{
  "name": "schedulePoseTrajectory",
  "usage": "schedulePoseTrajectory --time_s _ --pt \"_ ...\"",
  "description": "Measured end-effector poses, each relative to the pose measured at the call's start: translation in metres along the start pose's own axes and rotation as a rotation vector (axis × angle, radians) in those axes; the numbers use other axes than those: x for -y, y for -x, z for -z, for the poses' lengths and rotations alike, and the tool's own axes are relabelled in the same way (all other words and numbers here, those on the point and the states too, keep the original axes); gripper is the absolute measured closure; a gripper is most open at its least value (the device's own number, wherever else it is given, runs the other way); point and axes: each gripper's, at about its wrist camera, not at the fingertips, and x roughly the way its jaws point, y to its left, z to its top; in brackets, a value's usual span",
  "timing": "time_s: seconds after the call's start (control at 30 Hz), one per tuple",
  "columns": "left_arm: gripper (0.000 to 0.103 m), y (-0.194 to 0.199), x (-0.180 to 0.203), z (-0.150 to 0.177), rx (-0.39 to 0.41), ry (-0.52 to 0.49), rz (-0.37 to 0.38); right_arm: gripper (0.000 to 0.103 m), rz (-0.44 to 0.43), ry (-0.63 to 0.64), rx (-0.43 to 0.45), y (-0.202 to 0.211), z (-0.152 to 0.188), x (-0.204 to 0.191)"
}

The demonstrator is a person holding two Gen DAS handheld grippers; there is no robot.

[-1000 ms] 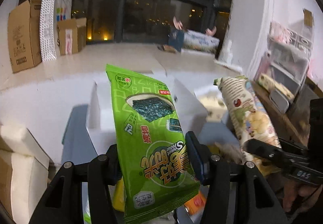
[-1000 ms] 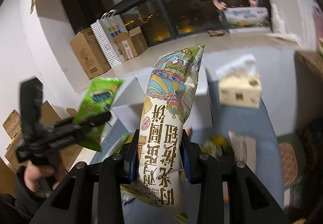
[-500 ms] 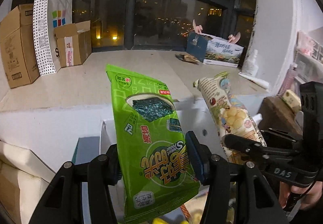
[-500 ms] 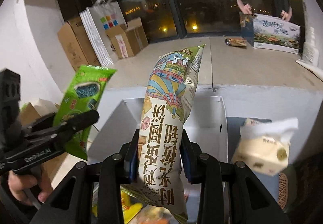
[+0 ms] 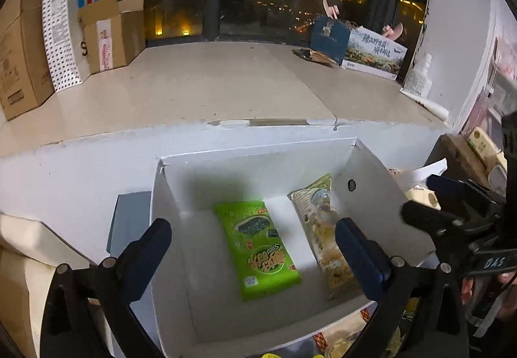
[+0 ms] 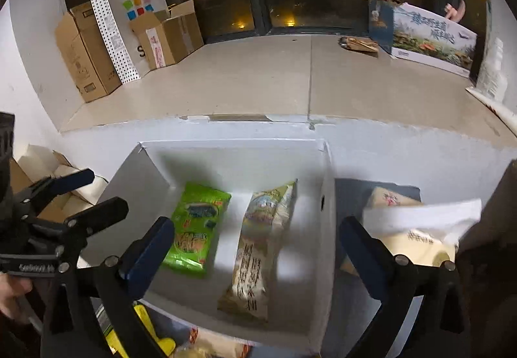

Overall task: Organize snacks
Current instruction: 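Carry both bags into the white box and open both grippers, then grasp the dark chip bag with the left gripper while the right grasps the white-orange snack bag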

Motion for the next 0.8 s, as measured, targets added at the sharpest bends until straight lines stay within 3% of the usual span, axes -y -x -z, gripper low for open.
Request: schedulePoseTrajectory --time_s 0.17,0.33,0.4,0.53,0.8 --pt "0.000 0.047 0.003 0.021 0.101 -0.011 0.030 0.000 -0.050 -0.042 0.050 0.038 0.016 0.004" --pt "0.000 0.099 0.006 0.051 0.173 0.018 0.087 0.000 -0.096 -0.085 0.197 0.106 0.058 0.012" --pt "0.000 0.116 0.008 0.065 0.197 0.021 0.123 0.000 -0.085 -0.097 0.214 0.126 0.077 0.015" --pt "0.000 0.148 0.016 0.099 0.247 0.010 0.133 0.000 -0.067 -0.159 0.214 0.160 0.133 0.023" --pt "0.000 0.164 0.038 0.169 0.147 -0.005 0.202 0.000 0.005 -0.319 0.086 0.168 0.233 0.042"
